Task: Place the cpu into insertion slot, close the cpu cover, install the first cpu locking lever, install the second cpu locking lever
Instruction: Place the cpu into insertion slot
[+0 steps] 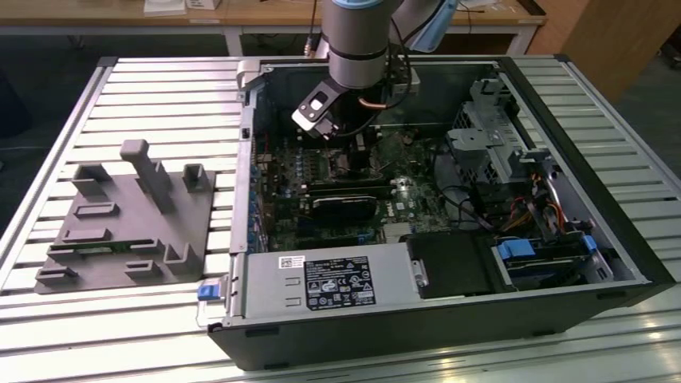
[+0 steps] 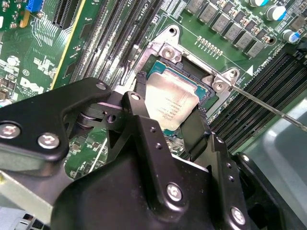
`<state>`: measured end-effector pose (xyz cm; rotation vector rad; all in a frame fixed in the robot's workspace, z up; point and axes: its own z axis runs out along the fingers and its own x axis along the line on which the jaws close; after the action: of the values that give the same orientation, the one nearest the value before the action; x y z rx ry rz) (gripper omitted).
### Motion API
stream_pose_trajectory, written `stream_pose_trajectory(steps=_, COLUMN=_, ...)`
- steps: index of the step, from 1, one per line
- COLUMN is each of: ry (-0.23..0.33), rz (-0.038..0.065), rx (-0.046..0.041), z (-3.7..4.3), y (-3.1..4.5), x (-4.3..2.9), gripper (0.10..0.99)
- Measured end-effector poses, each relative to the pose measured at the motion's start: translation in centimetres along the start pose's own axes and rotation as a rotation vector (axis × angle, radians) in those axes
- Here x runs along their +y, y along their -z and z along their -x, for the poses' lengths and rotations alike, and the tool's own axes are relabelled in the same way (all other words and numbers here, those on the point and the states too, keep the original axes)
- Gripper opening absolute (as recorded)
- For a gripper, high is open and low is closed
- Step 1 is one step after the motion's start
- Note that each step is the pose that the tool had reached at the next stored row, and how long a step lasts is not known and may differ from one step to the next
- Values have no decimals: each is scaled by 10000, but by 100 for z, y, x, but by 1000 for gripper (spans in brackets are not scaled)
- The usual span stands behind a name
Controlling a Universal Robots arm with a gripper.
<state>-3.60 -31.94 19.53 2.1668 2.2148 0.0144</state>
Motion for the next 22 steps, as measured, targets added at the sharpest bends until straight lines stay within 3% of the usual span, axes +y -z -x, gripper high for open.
stream_pose_trajectory(steps=22, ry=-234, rz=-6, rx=-8, z=-32, y=-33, x=-1, gripper=537)
